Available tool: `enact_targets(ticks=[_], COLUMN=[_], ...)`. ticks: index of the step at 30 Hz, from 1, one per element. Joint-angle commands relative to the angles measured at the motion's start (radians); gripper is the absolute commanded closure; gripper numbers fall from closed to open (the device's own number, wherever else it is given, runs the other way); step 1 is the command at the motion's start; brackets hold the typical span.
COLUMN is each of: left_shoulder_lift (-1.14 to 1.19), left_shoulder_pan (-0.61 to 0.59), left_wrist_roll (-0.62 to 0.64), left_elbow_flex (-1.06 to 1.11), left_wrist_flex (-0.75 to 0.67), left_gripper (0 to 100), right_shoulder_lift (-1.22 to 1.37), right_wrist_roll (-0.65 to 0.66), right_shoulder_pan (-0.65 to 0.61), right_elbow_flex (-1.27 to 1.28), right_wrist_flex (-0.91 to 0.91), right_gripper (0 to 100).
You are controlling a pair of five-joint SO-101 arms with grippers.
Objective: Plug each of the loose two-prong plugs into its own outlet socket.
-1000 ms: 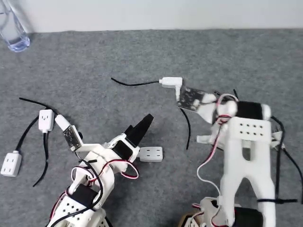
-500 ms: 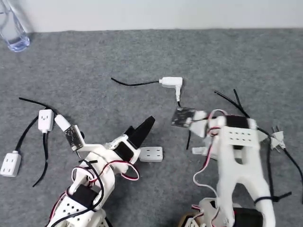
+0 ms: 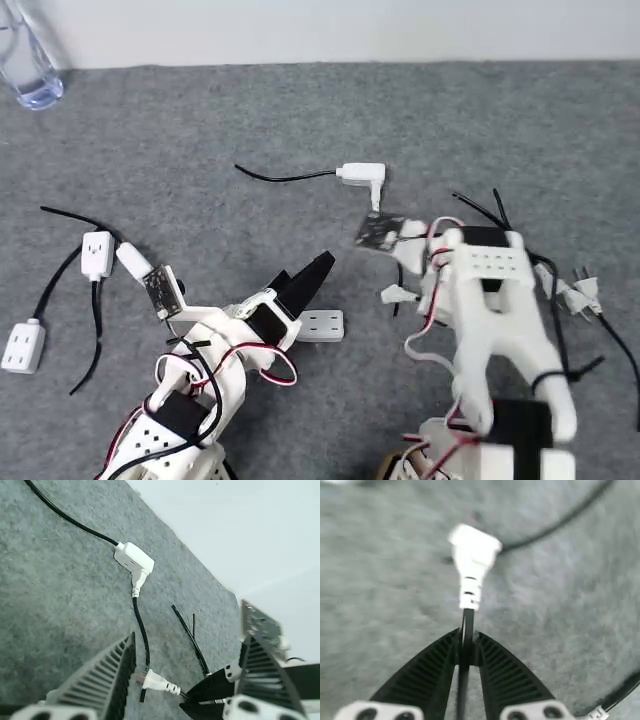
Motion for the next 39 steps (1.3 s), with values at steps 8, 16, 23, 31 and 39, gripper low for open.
enact_targets(ticks=[8, 16, 23, 31, 39], left_shoulder_lift=[-0.011, -0.011, -0.011, -0.011, -0.011], left_shoulder_pan=[0.005, 0.005, -0.003, 0.003, 0.003], left_wrist_roll=[-0.012, -0.012, -0.012, -0.012, -0.012], left_elbow_flex=[-0.005, -0.005, -0.005, -0.005, -0.005], left_wrist_flex=[-0.021, -0.023, -0.021, -0.021, -0.021], left_gripper=[68, 68, 68, 68, 68], right_shoulder_lift=[-0.015, -0.127, -0.074, 0.160, 0.248], right_wrist_roll=[0.089, 0.120, 0.133, 0.137, 0.138], right_shoulder_pan=[0.085, -0.087, -0.180, -0.173, -0.171], right_elbow_flex=[-0.057, -0.054, -0.029, -0.097, -0.146], right_wrist_flex=[0.081, 0.217, 0.097, 0.004, 0.012], right_gripper=[79.6, 77.8, 77.5, 77.8, 77.9])
